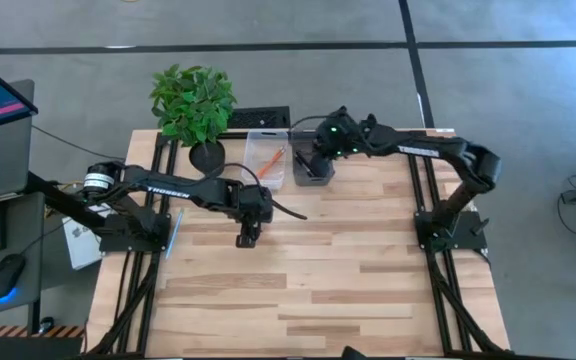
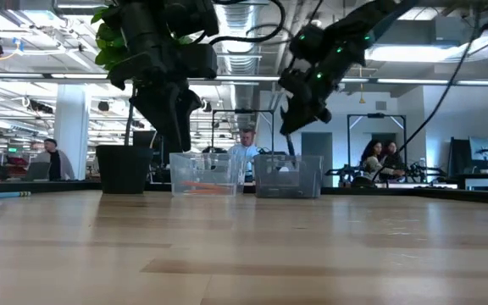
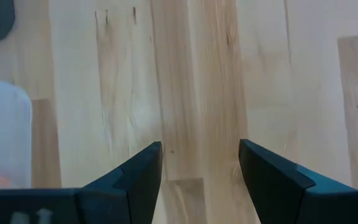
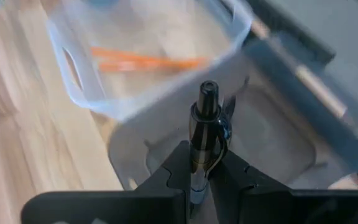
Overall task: Sort pens & pencils
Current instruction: Put the black pen into the black bin, then put the blue pencil into the transparent bin
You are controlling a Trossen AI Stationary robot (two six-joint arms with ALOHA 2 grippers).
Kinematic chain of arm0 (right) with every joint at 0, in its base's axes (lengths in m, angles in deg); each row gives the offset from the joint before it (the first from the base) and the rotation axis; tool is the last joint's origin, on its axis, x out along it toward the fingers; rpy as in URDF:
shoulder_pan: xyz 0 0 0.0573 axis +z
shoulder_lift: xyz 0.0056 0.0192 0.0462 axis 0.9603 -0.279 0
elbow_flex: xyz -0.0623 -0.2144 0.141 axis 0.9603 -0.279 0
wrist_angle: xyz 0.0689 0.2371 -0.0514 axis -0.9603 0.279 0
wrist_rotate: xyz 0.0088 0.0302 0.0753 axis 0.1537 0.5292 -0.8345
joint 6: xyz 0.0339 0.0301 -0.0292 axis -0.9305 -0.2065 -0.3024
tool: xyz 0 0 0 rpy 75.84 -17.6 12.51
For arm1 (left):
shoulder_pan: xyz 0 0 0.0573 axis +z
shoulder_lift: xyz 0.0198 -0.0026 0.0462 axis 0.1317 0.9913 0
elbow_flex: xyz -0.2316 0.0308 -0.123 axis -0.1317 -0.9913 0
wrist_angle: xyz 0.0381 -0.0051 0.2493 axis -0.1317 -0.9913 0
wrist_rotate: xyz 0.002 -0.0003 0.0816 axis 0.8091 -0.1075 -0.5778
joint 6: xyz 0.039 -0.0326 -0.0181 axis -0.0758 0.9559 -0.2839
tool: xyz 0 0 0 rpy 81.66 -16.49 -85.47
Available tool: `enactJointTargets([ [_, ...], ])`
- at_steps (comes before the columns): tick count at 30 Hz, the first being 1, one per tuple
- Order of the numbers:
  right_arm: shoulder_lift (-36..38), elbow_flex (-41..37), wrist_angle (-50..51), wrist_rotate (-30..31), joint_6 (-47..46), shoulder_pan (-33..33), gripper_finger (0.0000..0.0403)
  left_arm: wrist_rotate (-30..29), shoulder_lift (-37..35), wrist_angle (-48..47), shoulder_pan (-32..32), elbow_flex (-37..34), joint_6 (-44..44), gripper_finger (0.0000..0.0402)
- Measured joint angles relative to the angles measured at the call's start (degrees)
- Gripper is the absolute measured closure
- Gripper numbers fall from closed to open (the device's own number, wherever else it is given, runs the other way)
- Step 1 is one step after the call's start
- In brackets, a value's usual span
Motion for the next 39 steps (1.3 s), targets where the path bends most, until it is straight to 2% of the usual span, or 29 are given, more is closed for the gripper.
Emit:
enactJointTargets([
  [7,-7.95,7.7,8.77,0.22,-0.83,0.02,0.0343,-0.01,0.0,-2.06,0.02,0.0,0.0,0.0197],
  [11,-10.43,9.49,9.51,0.28,-1.9,0.02,0.0308,0.17,0.0,-2.52,-0.02,-0.02,0.1,0.0197],
  [16,-11.02,9.59,9.78,0.53,-1.94,-0.13,0.0275,0.21,0.0,-3.81,-0.07,-0.02,0.51,0.0197],
  [24,-10.09,9.89,10.14,2.15,-1.99,-0.15,0.0284,0.21,0.0,-5.75,-0.07,-0.02,-0.52,0.0197],
  [28,-6.76,11.1,12.55,2.13,-1.99,0.32,0.0285,-0.31,-0.97,-12.26,-0.08,-0.02,0.9,0.0197],
  [32,-1.15,11.08,15.37,2.08,-1.97,2.65,0.0282,-1.59,-3.63,-18.89,-1.41,-0.35,6.47,0.0197],
  [39,10.11,8.16,19.29,1.92,-2.04,9.05,0.028,-7.56,-16.12,-22.42,-5.68,-6.76,18.46,0.0197],
])
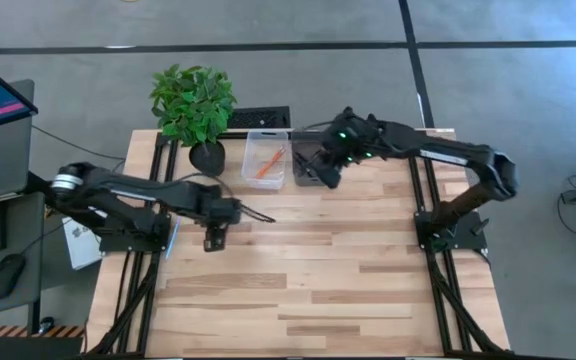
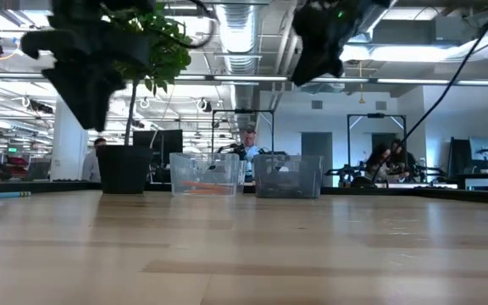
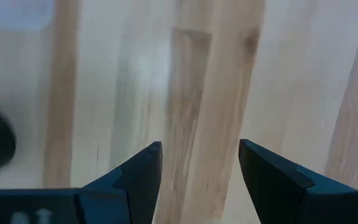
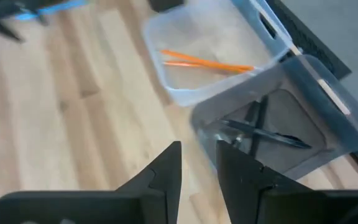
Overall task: Sort pens & pencils
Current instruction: Put the blue pencil into the transparent bin
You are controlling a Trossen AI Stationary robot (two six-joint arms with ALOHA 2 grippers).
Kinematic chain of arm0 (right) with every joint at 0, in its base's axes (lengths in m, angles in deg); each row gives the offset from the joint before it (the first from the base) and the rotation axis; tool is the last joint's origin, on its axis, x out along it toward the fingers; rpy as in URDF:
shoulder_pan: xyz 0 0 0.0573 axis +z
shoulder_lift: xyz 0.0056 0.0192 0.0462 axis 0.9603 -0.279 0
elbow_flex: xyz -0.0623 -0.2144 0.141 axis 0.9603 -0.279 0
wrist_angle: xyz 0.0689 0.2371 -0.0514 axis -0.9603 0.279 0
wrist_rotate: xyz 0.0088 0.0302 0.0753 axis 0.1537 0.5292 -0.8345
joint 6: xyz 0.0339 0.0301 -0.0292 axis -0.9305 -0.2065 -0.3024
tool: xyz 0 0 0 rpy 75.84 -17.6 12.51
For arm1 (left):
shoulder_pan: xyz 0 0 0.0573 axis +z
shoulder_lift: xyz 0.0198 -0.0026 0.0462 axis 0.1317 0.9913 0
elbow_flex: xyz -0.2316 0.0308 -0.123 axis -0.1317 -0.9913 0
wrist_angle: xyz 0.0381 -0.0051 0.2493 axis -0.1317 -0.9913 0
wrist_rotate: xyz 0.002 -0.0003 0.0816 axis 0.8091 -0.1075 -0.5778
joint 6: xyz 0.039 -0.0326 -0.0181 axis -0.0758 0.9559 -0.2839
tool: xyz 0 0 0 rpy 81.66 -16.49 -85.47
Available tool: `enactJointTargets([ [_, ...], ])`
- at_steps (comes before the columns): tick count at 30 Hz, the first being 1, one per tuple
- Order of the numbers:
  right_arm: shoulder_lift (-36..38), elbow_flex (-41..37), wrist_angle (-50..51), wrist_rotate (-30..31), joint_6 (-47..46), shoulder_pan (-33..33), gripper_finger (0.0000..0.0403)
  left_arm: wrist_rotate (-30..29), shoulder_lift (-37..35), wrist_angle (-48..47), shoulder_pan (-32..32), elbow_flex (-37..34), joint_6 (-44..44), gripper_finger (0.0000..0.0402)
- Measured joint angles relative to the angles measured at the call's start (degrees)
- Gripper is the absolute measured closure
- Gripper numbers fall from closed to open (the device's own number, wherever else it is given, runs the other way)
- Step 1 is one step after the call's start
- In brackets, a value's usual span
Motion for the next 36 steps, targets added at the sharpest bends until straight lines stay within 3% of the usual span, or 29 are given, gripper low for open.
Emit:
enactJointTargets([
  [4,6.29,-3.82,-0.79,0.3,-2.25,3.63,0.028,-1.15,-9.86,-0.15,-0.8,-6.08,13.94,0.0197],
  [7,10.02,-7.25,-1.54,3.16,-4.13,6.49,0.028,1.18,-16.34,-0.22,-0.77,-10.56,26.51,0.0197],
  [13,13.95,-11.82,-3.43,8.3,-6.08,10.68,0.028,6.45,-23.8,-1.47,-1.25,-17.15,38.09,0.0197],
  [19,14.13,-13.01,-4.72,9.27,-6.09,12.01,0.028,1.93,-23.57,-8.11,-1.6,-17.84,43.1,0.0197],
  [26,13.78,-15.25,-7.19,9.27,-6.08,11.98,0.028,0.09,-21.82,-7.68,-1.24,-17.83,45.92,0.0197],
  [32,13.8,-15.28,-7.56,9.25,-6.05,11.98,0.028,0.25,-19.18,-8.57,-0.4,-17.83,35.49,0.0197],
  [36,13.8,-15.28,-7.9,9.27,-6.24,12.08,0.028,0.29,-16.9,-8.62,1.59,-17.83,35.88,0.0197],
])
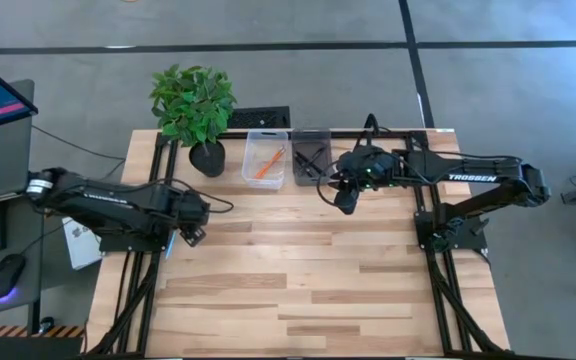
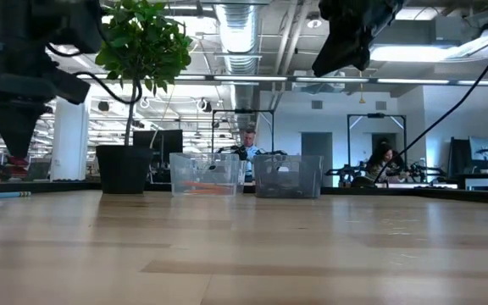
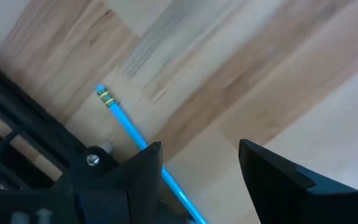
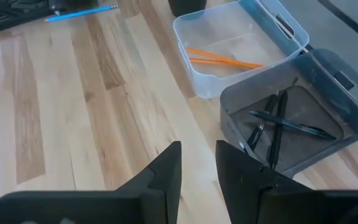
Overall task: Sort pens & pencils
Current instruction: Put the blue pencil into the transparent bin
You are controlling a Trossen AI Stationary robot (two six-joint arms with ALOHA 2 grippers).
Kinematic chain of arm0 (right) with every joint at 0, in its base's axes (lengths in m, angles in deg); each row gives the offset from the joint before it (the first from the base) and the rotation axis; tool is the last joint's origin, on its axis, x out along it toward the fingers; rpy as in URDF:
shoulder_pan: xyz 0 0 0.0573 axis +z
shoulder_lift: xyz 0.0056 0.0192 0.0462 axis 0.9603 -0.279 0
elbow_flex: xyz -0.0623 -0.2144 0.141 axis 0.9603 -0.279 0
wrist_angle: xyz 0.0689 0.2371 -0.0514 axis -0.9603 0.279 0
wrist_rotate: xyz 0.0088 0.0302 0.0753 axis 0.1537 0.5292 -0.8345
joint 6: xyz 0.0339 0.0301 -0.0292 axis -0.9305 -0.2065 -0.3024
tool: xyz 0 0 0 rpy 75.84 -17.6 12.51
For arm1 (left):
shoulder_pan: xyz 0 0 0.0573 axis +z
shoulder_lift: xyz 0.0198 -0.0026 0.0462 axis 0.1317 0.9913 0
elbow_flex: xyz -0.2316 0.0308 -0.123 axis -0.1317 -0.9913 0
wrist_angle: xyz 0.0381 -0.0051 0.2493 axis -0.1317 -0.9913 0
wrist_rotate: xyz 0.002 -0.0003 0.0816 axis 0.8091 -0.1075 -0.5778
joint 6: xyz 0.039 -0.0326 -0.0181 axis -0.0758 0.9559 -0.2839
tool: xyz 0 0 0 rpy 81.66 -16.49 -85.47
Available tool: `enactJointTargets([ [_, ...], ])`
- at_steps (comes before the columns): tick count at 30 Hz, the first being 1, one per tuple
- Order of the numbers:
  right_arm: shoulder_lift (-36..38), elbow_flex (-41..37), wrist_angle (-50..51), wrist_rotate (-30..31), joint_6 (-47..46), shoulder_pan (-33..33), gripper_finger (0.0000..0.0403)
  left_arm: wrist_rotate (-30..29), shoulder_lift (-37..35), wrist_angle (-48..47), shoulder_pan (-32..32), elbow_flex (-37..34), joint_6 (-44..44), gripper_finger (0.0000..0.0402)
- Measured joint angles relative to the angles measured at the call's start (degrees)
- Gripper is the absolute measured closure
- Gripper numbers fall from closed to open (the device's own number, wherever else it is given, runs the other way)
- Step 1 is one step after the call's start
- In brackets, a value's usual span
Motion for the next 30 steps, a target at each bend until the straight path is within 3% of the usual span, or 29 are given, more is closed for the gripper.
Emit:
enactJointTargets([
  [13,0.0,0.02,-0.61,-0.02,-0.79,2.61,0.0281,0.85,10.77,-0.81,9.61,0.0,2.51,0.0197],
  [21,0.0,0.04,-0.68,-0.02,-0.85,4.35,0.0281,0.51,16.43,-0.09,16.99,0.02,-5.62,0.0197],
  [30,0.0,0.07,-0.37,-0.02,-0.85,6.68,0.028,0.91,17.68,3.46,24.96,0.09,-7.54,0.0197],
])
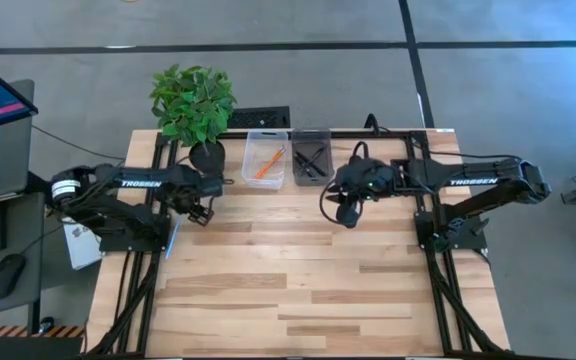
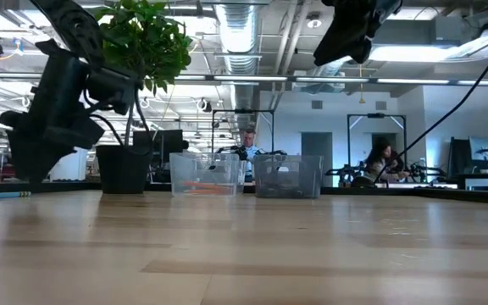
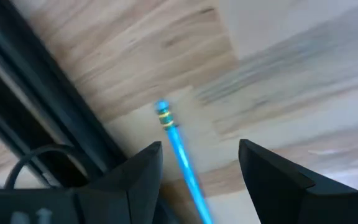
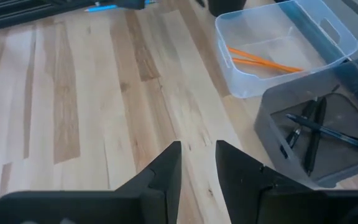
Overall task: Sort pens & pencils
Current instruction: Put the blue pencil into the transparent bin
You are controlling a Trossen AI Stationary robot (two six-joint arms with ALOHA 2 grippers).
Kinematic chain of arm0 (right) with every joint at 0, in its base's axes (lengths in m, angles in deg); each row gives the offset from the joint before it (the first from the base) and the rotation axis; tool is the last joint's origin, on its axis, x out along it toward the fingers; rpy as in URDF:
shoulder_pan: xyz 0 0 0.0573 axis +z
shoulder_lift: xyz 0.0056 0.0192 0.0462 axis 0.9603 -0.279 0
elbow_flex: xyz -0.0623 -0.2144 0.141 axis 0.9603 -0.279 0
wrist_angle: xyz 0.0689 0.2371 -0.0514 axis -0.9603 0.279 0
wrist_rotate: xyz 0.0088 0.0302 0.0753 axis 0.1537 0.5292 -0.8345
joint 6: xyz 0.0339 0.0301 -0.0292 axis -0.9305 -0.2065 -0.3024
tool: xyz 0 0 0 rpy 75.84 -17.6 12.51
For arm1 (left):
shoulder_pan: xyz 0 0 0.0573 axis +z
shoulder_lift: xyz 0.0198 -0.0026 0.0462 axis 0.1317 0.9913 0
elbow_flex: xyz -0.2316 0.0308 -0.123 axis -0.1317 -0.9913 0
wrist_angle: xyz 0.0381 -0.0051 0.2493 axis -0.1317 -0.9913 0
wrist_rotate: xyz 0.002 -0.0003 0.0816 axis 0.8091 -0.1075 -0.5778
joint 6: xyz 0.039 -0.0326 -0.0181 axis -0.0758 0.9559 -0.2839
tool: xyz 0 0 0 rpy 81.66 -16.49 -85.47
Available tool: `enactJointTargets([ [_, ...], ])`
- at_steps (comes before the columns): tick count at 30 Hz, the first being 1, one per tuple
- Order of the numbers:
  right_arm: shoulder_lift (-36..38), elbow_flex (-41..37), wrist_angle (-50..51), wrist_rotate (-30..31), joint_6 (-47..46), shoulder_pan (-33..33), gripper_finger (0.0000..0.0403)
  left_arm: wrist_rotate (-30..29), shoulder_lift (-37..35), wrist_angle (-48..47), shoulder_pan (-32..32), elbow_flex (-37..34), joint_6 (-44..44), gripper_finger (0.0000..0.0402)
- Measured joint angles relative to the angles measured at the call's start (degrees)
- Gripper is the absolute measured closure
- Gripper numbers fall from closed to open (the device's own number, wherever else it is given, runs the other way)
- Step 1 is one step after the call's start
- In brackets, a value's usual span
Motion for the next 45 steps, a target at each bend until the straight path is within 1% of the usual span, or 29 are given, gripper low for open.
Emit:
enactJointTargets([
  [7,0.0,0.0,0.0,0.0,0.02,2.22,0.028,-1.6,-0.02,0.27,4.24,-0.37,-0.9,0.0197],
  [12,0.0,0.02,0.04,0.0,0.02,3.4,0.028,-0.69,-0.02,3.05,6.59,-4.67,-4.2,0.0197],
  [16,0.0,0.02,0.04,0.0,0.04,3.75,0.028,-0.5,-0.45,5.82,7.29,-7.21,-6.33,0.0198],
  [22,-0.02,0.02,0.02,0.0,-0.33,3.69,0.028,1.31,-0.28,7.47,8.0,-7.34,-7.83,0.0198],
  [28,-0.02,0.02,0.03,0.0,-0.79,4.23,0.028,3.77,-0.2,7.96,11.4,-7.43,-7.8,0.0198],
  [37,-0.02,0.02,0.39,0.02,-0.92,7.7,0.028,6.76,-0.13,9.06,14.77,-7.67,-9.44,0.0198],
  [41,-0.02,0.02,0.39,0.02,-0.92,9.35,0.028,8.23,-0.11,9.38,14.93,-7.69,-9.5,0.0198],
  [45,-0.02,0.02,0.37,0.61,-0.97,10.36,0.028,11.03,-0.09,10.56,14.93,-7.69,-9.29,0.0198],
])
